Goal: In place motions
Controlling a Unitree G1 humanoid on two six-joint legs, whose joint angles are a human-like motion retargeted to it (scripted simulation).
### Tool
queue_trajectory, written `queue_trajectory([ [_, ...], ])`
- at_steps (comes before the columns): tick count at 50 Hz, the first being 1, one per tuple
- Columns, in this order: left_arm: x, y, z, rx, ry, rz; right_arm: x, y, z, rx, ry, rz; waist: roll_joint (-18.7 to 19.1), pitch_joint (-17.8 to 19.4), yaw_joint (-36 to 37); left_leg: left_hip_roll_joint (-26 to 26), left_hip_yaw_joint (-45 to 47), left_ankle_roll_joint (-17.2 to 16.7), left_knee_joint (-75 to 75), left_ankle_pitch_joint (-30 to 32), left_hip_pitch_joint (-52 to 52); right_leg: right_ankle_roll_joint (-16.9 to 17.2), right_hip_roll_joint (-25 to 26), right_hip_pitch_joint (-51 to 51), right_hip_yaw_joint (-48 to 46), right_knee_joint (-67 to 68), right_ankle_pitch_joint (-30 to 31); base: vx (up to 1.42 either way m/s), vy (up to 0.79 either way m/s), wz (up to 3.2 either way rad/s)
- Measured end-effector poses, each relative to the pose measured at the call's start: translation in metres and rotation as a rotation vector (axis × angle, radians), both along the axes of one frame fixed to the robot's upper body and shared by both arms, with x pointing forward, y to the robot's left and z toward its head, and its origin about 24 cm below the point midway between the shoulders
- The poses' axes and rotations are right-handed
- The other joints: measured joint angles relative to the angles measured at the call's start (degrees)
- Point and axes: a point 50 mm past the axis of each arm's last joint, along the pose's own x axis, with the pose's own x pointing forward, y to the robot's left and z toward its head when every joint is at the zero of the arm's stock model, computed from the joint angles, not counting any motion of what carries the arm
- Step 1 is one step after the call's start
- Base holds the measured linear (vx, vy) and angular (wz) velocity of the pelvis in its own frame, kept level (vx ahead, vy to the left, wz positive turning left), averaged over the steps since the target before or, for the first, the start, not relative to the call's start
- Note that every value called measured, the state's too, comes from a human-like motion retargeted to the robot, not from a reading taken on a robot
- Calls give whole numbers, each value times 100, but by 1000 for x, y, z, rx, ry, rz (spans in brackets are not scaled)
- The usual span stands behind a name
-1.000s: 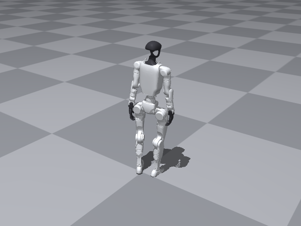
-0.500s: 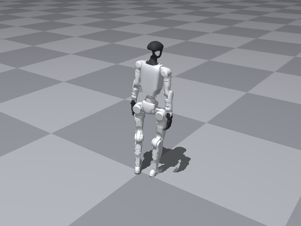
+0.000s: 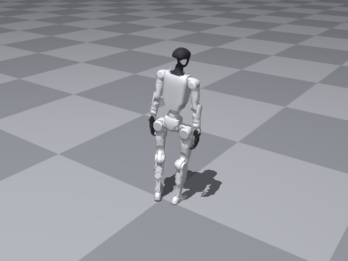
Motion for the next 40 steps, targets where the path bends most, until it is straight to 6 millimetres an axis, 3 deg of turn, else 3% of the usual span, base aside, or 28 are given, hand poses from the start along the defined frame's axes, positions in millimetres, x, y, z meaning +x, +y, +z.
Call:
queue_trajectory([
  [5, -28, -2, 3, -11, 59, 15, 34, 9, 0, 17, -48, 159, 19, 46, -3, 50, 16, -41, 360, -193, -35, -42, -7, 98, 20, 1, -46, 0, -4, 0],
  [11, -66, -3, 10, -16, 156, 53, 97, 36, 7, 88, -204, 344, -90, 123, 89, 228, 81, 19, 1643, -13, -523, -109, -114, 225, 90, -25, -70, -3, -7, -1],
  [18, -93, -4, 17, -25, 230, 57, 180, 70, 36, 146, -445, 400, -350, 374, 462, 621, -96, 681, 4841, 1028, -2168, -195, -330, 305, 184, -72, -24, -10, -7, 5],
  [26, -114, -20, 23, -85, 295, 48, 245, 92, 75, 181, -670, 357, -410, 455, 1358, 1167, 105, 560, 8027, 132, -4367, -353, -384, 97, 202, -18, 8, -6, -1, -29],
  [32, -125, -32, 27, -114, 323, 51, 265, 104, 92, 174, -769, 392, -456, 407, 1660, 1473, 179, 411, 8694, -48, -5022, -444, -404, -8, 250, 57, -50, 1, 3, -28],
  [35, -128, -34, 28, -123, 330, 62, 263, 107, 91, 169, -774, 401, -448, 373, 1580, 1414, 129, 344, 8223, -57, -4682, -451, -395, 23, 216, 81, -75, 6, 4, 23],
  [40, -122, -29, 26, -105, 307, 72, 249, 107, 79, 191, -727, 385, -410, 287, 1323, 799, 15, 237, 6221, 120, -3403, -363, -399, 132, 55, 56, -111, 10, 5, 30],
])
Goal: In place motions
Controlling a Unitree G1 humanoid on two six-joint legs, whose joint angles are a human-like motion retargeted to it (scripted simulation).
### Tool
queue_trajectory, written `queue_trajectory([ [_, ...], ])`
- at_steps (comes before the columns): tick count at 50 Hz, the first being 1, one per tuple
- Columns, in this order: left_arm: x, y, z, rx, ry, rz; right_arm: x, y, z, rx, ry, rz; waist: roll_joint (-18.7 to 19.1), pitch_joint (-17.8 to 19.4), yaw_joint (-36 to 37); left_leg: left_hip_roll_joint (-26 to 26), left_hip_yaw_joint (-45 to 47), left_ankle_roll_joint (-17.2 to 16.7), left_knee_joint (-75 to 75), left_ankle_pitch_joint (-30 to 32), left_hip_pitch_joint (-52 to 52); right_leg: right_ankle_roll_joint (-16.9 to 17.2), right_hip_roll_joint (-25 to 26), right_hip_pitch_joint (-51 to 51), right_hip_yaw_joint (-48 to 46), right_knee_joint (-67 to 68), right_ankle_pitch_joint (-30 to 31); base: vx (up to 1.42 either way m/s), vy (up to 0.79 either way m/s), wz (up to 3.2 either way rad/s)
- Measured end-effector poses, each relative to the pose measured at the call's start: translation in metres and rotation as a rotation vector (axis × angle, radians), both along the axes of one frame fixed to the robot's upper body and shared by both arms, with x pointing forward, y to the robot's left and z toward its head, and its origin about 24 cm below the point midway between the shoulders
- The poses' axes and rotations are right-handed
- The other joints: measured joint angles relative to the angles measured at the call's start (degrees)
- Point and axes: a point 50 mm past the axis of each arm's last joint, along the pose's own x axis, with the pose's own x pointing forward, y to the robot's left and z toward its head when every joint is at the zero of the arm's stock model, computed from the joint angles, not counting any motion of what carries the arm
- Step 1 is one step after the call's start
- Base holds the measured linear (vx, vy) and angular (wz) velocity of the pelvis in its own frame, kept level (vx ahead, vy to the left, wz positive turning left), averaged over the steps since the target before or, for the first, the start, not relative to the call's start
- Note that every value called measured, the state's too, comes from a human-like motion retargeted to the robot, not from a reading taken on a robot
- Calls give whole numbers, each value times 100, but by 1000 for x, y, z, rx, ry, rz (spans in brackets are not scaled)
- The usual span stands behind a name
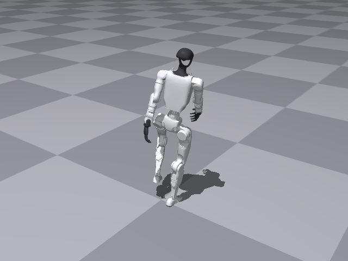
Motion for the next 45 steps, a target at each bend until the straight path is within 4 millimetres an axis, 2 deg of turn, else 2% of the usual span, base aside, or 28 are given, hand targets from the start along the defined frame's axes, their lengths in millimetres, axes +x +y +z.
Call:
queue_trajectory([
  [5, 9, 8, -3, 40, -25, 25, -24, 0, -18, -1, 84, -1, 44, -171, -292, -613, 54, -88, -3256, 495, 1729, 96, 61, 41, -51, 26, -49, 15, 9, 12],
  [7, 15, 13, -5, 58, -42, 23, -34, -2, -23, -9, 106, 3, 141, -280, -519, -826, -29, -318, -4416, -157, 2316, 112, 186, 20, -158, 44, -79, 12, 11, 56],
  [8, 18, 15, -6, 65, -52, 21, -38, -4, -26, -17, 116, 7, 195, -341, -653, -754, 306, -327, -4893, -315, 2580, 126, 244, 9, -224, 51, -98, 14, 19, 69],
  [10, 26, 18, -9, 77, -75, 20, -48, -9, -32, -35, 141, 18, 249, -446, -849, -826, 403, -235, -5566, -372, 2805, 167, 280, -5, -289, 38, -102, 15, 22, 62],
  [12, 39, 22, -12, 90, -112, 18, -57, -12, -37, -43, 163, 19, 301, -507, -1079, -787, 190, -422, -5960, -132, 2857, 208, 296, -48, -469, 32, -89, 5, 17, 73],
  [15, 60, 29, -17, 117, -170, 1, -66, -19, -42, -43, 183, -8, 241, -465, -1194, -863, 221, -352, -6231, 52, 2876, 260, 206, -82, -634, 39, -60, -6, 14, 43],
  [19, 92, 41, -21, 132, -238, -43, -86, -41, -51, -70, 220, -64, 162, -360, -1055, -996, 67, -205, -6306, 62, 2886, 357, 113, -69, -654, 112, -61, 5, 20, 2],
  [25, 124, 46, -24, 99, -312, -136, -145, -68, -70, -125, 379, -174, 164, -354, -971, -1050, 40, -74, -6402, 95, 2935, 481, -28, -271, -625, 745, -189, 9, 20, -11],
  [27, 137, 50, -24, 114, -348, -166, -170, -77, -75, -124, 447, -238, 198, -331, -973, -987, 31, -50, -6394, 106, 2953, 410, -45, -437, -661, 1203, 50, 11, 13, -9],
  [30, 169, 56, -23, 139, -426, -182, -208, -90, -80, -126, 559, -330, 343, -233, -1062, -743, 40, -83, -6364, 163, 2969, 350, -131, -971, -709, 2384, 868, -1, 12, 7],
  [32, 197, 59, -20, 158, -512, -171, -230, -100, -80, -149, 624, -372, 409, -122, -1134, -607, 49, -99, -6343, 214, 2972, 105, -177, -1540, -544, 3493, 970, -5, 15, 5],
  [35, 244, 66, -11, 190, -647, -170, -262, -115, -78, -205, 709, -406, 528, 42, -1532, -508, -172, -30, -6350, 290, 2984, -187, -554, -2313, -901, 5198, 520, -5, 14, 50],
  [38, 293, 74, 6, 241, -797, -178, -292, -128, -74, -262, 790, -433, 492, 160, -1963, -583, -376, 120, -6356, 394, 2917, -325, -871, -3228, -807, 6629, 260, -7, 9, 61],
  [40, 319, 77, 17, 262, -880, -191, -310, -134, -70, -289, 836, -459, 486, 199, -2136, -615, -479, 204, -6372, 457, 2881, -338, -938, -3728, -715, 7230, 221, -1, 7, 55],
  [42, 354, 80, 37, 292, -996, -216, -334, -141, -64, -321, 899, -514, 463, 204, -2299, -665, -584, 305, -6394, 530, 2821, -292, -904, -4375, -560, 7775, 248, 0, 2, 47],
  [45, 392, 81, 63, 334, -1124, -248, -359, -148, -56, -347, 964, -595, 427, 186, -2397, -665, -607, 346, -6358, 585, 2754, -368, -909, -4883, -560, 8052, 249, 0, 0, 10],
])
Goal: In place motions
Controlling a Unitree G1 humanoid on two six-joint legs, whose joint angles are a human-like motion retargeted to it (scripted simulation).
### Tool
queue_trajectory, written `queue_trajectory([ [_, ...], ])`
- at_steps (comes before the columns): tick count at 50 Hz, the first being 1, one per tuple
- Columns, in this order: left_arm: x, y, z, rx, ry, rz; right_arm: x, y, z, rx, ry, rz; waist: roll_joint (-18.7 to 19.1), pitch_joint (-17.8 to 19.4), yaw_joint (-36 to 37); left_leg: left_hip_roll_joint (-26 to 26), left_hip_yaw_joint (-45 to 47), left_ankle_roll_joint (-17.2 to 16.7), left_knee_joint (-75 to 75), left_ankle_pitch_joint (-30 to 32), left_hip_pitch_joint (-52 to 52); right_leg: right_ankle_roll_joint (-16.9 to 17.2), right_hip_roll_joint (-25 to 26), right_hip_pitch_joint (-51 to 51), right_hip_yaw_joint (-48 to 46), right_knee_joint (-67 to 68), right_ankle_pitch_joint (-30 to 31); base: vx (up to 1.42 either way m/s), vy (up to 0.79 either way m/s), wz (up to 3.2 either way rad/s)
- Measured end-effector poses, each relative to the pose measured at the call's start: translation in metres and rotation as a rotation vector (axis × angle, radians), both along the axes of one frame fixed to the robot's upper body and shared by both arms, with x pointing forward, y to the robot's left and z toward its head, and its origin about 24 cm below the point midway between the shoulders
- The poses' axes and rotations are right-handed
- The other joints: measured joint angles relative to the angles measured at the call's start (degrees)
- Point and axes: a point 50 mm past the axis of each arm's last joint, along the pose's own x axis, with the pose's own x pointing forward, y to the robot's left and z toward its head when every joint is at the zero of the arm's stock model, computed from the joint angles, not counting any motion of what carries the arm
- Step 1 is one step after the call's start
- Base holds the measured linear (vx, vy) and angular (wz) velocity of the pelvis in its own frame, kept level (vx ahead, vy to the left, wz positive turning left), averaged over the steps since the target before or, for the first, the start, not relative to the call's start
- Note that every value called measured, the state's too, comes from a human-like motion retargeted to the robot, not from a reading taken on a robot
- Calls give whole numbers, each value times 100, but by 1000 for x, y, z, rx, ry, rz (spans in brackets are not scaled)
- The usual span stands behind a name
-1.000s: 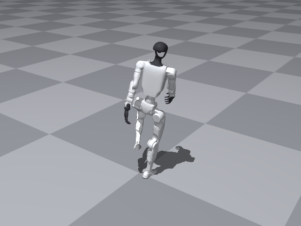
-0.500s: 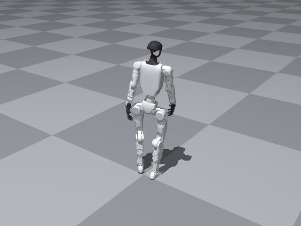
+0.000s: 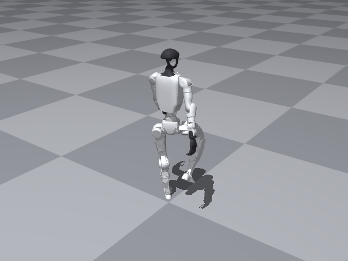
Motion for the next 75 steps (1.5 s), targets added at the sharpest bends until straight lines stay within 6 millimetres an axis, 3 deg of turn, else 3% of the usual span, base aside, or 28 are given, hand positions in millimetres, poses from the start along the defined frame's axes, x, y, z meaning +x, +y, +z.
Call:
queue_trajectory([
  [3, 24, 1, 21, 31, -93, -4, -9, -3, 4, -31, 15, -63, -46, 2, -10, -9, 58, 19, 63, -10, 0, -95, 27, -96, -28, -158, 25, 0, -1, -15],
  [6, 36, 3, 32, 37, -140, 22, -5, -6, 3, -42, -7, -85, -79, 12, -23, -11, 163, 4, 81, -32, 63, -61, 151, 184, -13, -673, 108, -1, -3, -31],
  [12, 21, 8, 19, 30, -78, 52, 24, 0, -6, 0, -78, -39, -62, -83, 105, -19, 465, -40, -39, -32, 248, 196, 454, 1483, -65, -2169, 398, 4, -5, -44],
  [15, -2, 3, -2, 15, 10, 46, 38, 11, -12, 43, -119, -16, -15, -184, 325, 6, 601, -83, -91, -32, 326, 467, 714, 2319, 21, -3120, 653, 9, -10, -42],
  [20, -57, -15, -40, -52, 194, 25, 59, 28, -19, 110, -184, 39, -44, -432, 768, -140, 807, -109, -155, -52, 412, 966, 1162, 3735, 611, -5175, 1167, 8, -13, -29],
  [22, -78, -20, -51, -70, 261, 18, 70, 32, -21, 128, -214, 69, -144, -520, 836, -312, 791, -101, -140, -65, 395, 1342, 1114, 4325, 625, -6203, 692, 0, -18, 12],
  [25, -106, -21, -62, -78, 329, 17, 84, 40, -24, 157, -247, 119, -309, -593, 1027, -513, 871, -113, -156, -77, 468, 1170, 1061, 4912, 290, -7245, -232, 1, -20, -15],
  [29, -137, -24, -70, -59, 374, 82, 96, 50, -26, 193, -281, 149, -372, -710, 1378, -524, 943, -167, -172, -47, 476, 1062, 1113, 5034, 325, -7864, -258, 1, -19, -12],
  [34, -157, -27, -74, -72, 394, 162, 117, 54, -27, 198, -339, 208, -360, -614, 1422, -435, 963, -262, -176, 48, 447, 1000, 1192, 5075, 300, -8060, -242, -14, -15, -1],
  [40, -192, -29, -83, -73, 554, 197, 106, 50, -26, 188, -317, 165, -269, -597, 1200, -345, 777, -357, -111, 133, 401, 943, 1256, 5101, 192, -8012, -342, -8, -9, 27],
  [48, -268, -30, -87, -103, 878, 266, 71, 41, -23, 152, -177, 113, -192, -590, 1299, -113, 814, -538, 392, -78, 327, 830, 1366, 5181, 266, -8019, -407, -2, -10, -5],
  [53, -310, -35, -83, -156, 964, 300, 82, 44, -24, 148, -178, 140, -211, -534, 1323, 130, 965, -483, 1437, -72, -83, 771, 1346, 5184, 364, -8012, -409, -6, -9, -20],
  [55, -323, -37, -81, -161, 989, 291, 94, 47, -25, 158, -197, 153, -229, -542, 1334, 313, 993, -457, 2153, 173, -456, 750, 1315, 5132, 395, -8003, -396, -14, -10, -13],
  [58, -335, -45, -79, -168, 1022, 251, 135, 59, -26, 189, -297, 176, -269, -445, 1393, 853, 902, -200, 4071, 1009, -1521, 741, 1250, 4991, 375, -7995, -364, -22, -6, 5],
  [60, -339, -50, -78, -176, 1034, 229, 163, 67, -24, 219, -373, 189, -321, -285, 1516, 1077, 830, 67, 5126, 1194, -2077, 709, 1221, 5003, 371, -7996, -328, -21, -7, -11],
  [62, -348, -61, -77, -212, 1066, 201, 200, 80, -19, 265, -472, 213, -315, -129, 1786, 1493, 863, 166, 6513, 698, -2730, 617, 1275, 5013, 385, -8010, -264, -19, -2, -55],
  [68, -388, -93, -64, -339, 1193, 100, 282, 131, 7, 408, -745, 213, -470, -182, 2613, 1676, 612, -19, 8806, 259, -4443, 431, 1124, 4792, 636, -7908, -189, -3, 1, -81],
  [72, -404, -96, -57, -326, 1281, -6, 321, 164, 31, 525, -887, 241, -542, -143, 2824, 1719, 591, -124, 9275, 225, -4836, 360, 1063, 4738, 793, -7824, -190, -3, -1, -31],
  [75, -409, -89, -55, -298, 1308, -66, 338, 174, 43, 541, -944, 283, -527, -164, 2837, 1729, 549, -98, 9238, 170, -4794, 344, 1069, 4762, 730, -7793, -217, 2, 0, 17],
])
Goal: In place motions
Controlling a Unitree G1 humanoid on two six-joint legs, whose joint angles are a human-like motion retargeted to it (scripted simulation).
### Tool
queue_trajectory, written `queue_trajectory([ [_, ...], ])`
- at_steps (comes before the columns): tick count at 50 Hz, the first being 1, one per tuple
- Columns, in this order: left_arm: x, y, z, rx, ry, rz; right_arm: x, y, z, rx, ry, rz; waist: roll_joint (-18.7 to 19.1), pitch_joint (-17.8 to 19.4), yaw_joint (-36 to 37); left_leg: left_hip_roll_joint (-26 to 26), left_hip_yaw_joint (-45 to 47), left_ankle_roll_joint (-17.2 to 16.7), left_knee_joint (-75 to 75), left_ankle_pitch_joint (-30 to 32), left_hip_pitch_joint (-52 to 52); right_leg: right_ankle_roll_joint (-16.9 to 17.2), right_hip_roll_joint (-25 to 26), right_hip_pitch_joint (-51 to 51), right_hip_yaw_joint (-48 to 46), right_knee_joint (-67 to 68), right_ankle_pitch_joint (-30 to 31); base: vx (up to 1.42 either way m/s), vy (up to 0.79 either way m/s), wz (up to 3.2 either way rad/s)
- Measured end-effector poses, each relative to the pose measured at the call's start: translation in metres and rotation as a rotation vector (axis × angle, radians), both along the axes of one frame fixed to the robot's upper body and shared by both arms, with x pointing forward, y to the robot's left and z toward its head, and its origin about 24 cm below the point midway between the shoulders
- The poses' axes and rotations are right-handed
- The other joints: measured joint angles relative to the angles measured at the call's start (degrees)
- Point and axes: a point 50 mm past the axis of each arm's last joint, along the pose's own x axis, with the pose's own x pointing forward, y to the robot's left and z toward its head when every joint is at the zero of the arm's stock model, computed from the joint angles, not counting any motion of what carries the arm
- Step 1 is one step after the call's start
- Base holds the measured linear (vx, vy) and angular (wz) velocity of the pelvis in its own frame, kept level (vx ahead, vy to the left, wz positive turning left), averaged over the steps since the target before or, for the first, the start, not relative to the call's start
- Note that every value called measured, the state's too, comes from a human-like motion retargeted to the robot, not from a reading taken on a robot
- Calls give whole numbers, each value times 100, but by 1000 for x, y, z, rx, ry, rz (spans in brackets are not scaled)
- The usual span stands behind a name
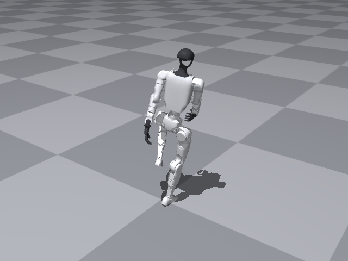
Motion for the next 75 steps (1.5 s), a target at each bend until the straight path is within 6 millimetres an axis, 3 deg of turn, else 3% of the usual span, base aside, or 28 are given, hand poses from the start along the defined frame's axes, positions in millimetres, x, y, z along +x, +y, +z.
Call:
queue_trajectory([
  [5, 9, 18, -4, 81, -30, 31, -1, -7, -2, -69, -15, 26, 82, -150, -164, -218, -3, 21, -875, -83, 715, 58, 45, 89, -303, -69, -60, 4, 0, 56],
  [12, 33, 32, -13, 204, -102, 218, -46, -29, -30, -109, 145, -27, 142, -470, -672, -1033, 10, -67, -3150, 3, 2200, 198, 52, 156, -784, -191, -132, 7, 2, 67],
  [18, 57, 44, -19, 249, -181, 239, -81, -43, -46, -147, 249, -49, 139, -571, -1127, -1663, -119, -239, -5570, 187, 3612, 291, 7, 204, -1037, -181, -191, 6, 6, 41],
  [25, 80, 52, -24, 280, -252, 225, -106, -57, -56, -180, 306, -68, 254, -651, -1371, -1994, 106, -481, -8170, -508, 4916, 357, 126, 195, -1085, -133, -222, 6, 13, 14],
  [35, 126, 61, -30, 270, -365, 145, -127, -79, -60, -242, 329, -71, 289, -627, -1619, -2173, -117, -286, -9027, -471, 5118, 470, 54, 96, -1175, 4, -254, 2, 20, 12],
  [41, 150, 65, -31, 254, -426, 53, -167, -95, -68, -256, 446, -154, 247, -592, -1602, -2230, -153, -161, -9158, -453, 5192, 521, -86, -52, -1137, 518, -345, 7, 17, -4],
  [44, 163, 68, -31, 240, -463, 21, -193, -101, -70, -254, 511, -186, 286, -582, -1678, -2172, -216, -116, -9157, -422, 5190, 481, -131, -263, -1104, 1054, -48, 10, 13, 10],
  [47, 192, 66, -31, 230, -550, -4, -219, -109, -71, -258, 562, -194, 371, -448, -1826, -2026, -359, -92, -9125, -358, 5184, 491, -193, -693, -1051, 2016, 888, -3, 20, 27],
  [49, 225, 64, -28, 234, -662, 16, -232, -116, -70, -292, 588, -176, 421, -263, -1939, -1903, -383, -112, -9105, -313, 5191, 295, -256, -1190, -985, 2956, 1379, -12, 14, 2],
  [53, 303, 66, -8, 252, -923, 86, -262, -136, -66, -386, 683, -121, 461, 39, -2333, -1823, -438, -64, -9190, -187, 5226, -149, -810, -2359, -1200, 5118, 805, -14, 18, 9],
  [56, 353, 68, 15, 291, -1095, 118, -293, -147, -60, -431, 799, -128, 483, 174, -2734, -1775, -658, 10, -9173, -71, 5149, -208, -985, -3251, -1087, 6355, 483, -10, 8, 60],
  [59, 392, 74, 40, 332, -1244, 125, -320, -156, -52, -466, 894, -186, 505, 193, -2965, -1748, -769, 96, -9147, 37, 5013, -219, -1007, -4072, -957, 7189, 314, -1, 1, 34],
  [62, 416, 83, 61, 371, -1344, 100, -339, -162, -46, -484, 953, -270, 498, 128, -3081, -1722, -767, 110, -9124, 117, 4888, -245, -983, -4630, -886, 7580, 267, 0, 0, 0],
  [65, 426, 91, 72, 404, -1385, 82, -345, -166, -44, -484, 972, -341, 484, 86, -3136, -1688, -693, 99, -9073, 125, 4838, -294, -975, -4730, -924, 7507, 284, 0, 0, -8],
  [68, 424, 95, 71, 438, -1367, 91, -336, -166, -46, -467, 942, -367, 450, 79, -3096, -1676, -625, 74, -9054, 114, 4882, -238, -843, -4407, -884, 7041, 360, 0, -1, -34],
  [75, 392, 86, 44, 407, -1261, 31, -297, -154, -58, -401, 808, -291, 501, -89, -2857, -1635, -310, 57, -9174, 82, 5027, 148, -371, -2927, -849, 5263, 773, 5, -4, -41],
])
